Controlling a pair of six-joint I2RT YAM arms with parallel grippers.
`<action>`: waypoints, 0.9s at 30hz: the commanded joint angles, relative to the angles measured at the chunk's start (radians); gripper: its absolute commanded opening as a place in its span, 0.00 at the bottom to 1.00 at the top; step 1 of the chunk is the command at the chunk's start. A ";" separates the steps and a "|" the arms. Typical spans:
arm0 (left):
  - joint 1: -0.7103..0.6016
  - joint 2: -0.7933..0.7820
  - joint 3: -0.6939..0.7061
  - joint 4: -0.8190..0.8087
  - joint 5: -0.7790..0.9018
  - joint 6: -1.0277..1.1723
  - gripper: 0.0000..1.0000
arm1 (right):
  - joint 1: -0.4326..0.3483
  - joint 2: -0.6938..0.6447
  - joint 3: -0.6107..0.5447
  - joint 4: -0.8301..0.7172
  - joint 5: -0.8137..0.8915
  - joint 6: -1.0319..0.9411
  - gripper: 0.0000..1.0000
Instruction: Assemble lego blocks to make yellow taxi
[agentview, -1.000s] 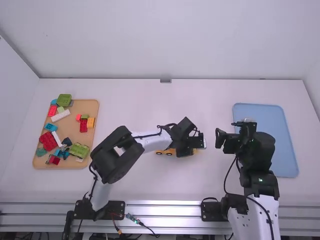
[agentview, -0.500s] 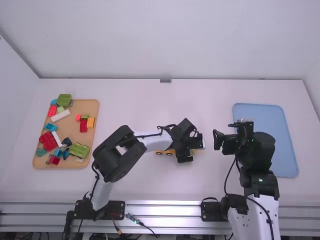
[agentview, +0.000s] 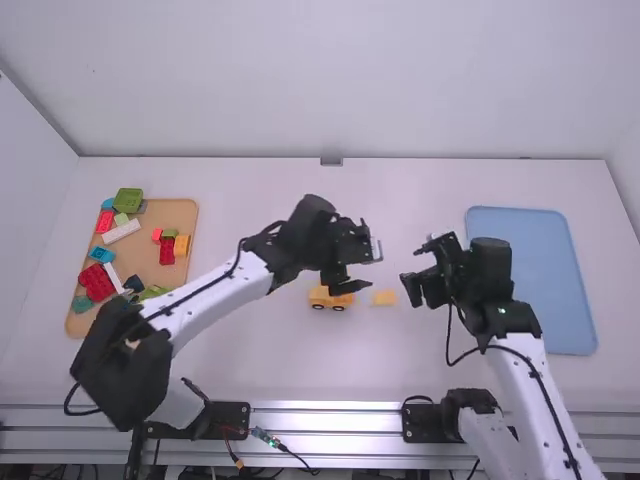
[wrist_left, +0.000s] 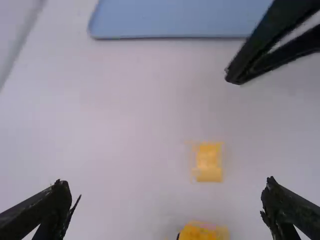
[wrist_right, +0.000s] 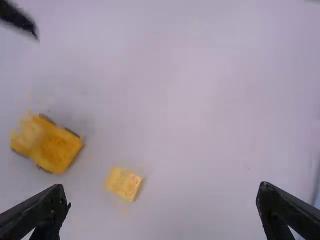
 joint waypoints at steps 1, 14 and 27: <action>0.078 -0.061 -0.106 0.022 0.118 0.015 0.99 | 0.074 0.075 0.083 -0.020 0.097 -0.140 0.99; 0.491 -0.190 -0.470 0.546 0.554 -0.250 0.99 | 0.338 0.472 0.255 -0.272 0.304 -0.511 0.99; 0.507 -0.190 -0.621 0.754 0.533 -0.247 0.99 | 0.379 0.743 0.288 -0.196 0.338 -0.621 0.95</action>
